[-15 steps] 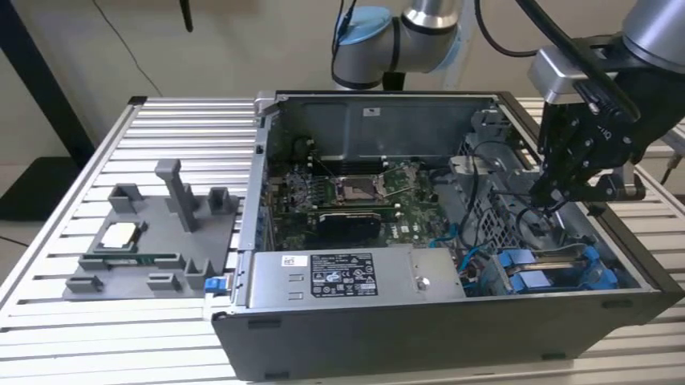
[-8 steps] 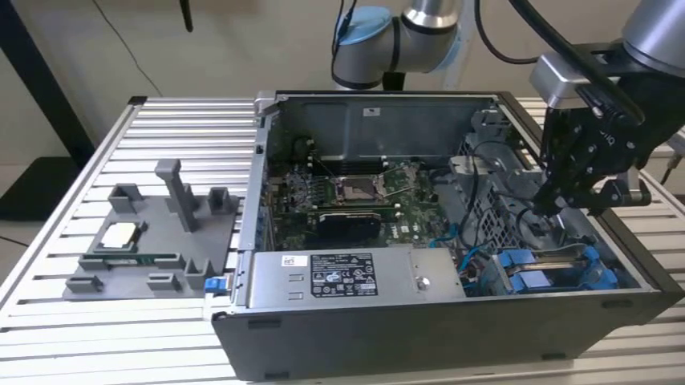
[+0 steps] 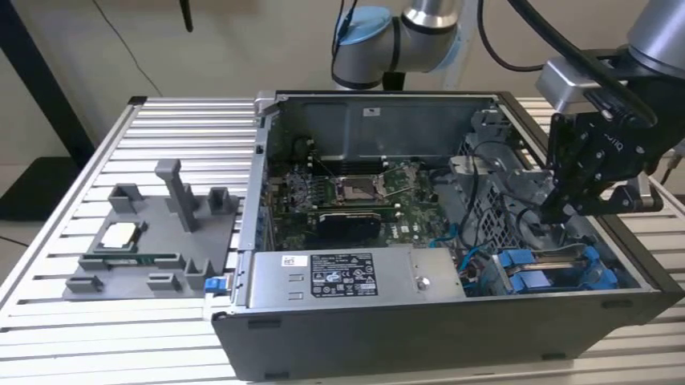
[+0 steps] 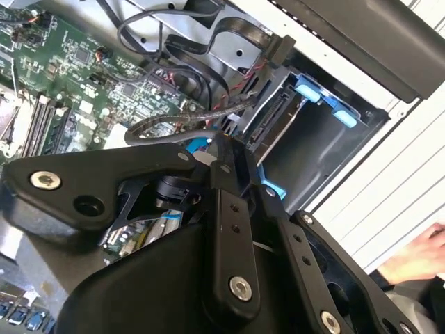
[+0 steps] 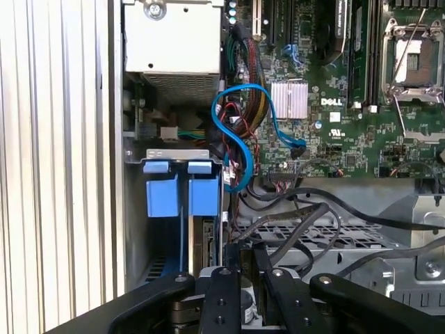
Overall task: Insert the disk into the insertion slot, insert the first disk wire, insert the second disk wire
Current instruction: 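Insert the first disk wire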
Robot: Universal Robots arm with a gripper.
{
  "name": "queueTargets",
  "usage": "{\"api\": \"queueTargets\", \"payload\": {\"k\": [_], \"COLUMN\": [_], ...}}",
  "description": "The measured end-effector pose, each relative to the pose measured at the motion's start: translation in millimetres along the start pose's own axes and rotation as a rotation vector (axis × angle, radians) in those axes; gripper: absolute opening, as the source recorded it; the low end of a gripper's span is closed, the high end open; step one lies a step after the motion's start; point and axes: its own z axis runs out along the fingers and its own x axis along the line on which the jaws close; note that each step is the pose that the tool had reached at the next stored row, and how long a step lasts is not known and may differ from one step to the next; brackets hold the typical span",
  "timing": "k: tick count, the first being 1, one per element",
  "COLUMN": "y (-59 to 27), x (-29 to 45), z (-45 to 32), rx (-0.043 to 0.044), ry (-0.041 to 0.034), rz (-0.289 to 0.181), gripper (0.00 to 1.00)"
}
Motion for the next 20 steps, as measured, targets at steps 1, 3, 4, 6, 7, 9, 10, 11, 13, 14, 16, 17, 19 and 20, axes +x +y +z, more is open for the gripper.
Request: {"api": "queueTargets", "payload": {"k": [1,3,4,6,7,9,10,11,13,14,16,17,19,20], "y": [0.0,-0.2,-0.2,-0.4,-0.6,-1.2,-1.6,-2.0,-2.8,-3.2,-3.9,-4.3,-5.1,-5.6], "x": [0.0,0.0,0.0,0.2,0.4,1.1,1.6,2.0,2.9,3.3,4.0,4.4,5.1,5.5], "z": [0.0,0.1,0.1,0.2,0.4,0.5,0.7,0.9,1.2,1.4,1.9,2.2,2.6,2.9], "rx": [0.0000,0.0000,0.0000,0.0000,0.0000,-0.0001,-0.0002,-0.0003,-0.0005,-0.0006,-0.0008,-0.0010,-0.0012,-0.0014], "ry": [0.0001,0.0000,0.0001,0.0006,0.0009,0.0023,0.0030,0.0037,0.0055,0.0063,0.0082,0.0091,0.0111,0.0120], "rz": [0.000,0.000,0.000,0.000,0.000,0.000,0.000,0.000,0.000,0.000,0.000,0.000,0.000,0.000], "gripper": [0.19,0.19,0.19,0.19,0.19,0.19,0.19,0.19,0.19,0.19,0.19,0.19,0.19,0.19]}}
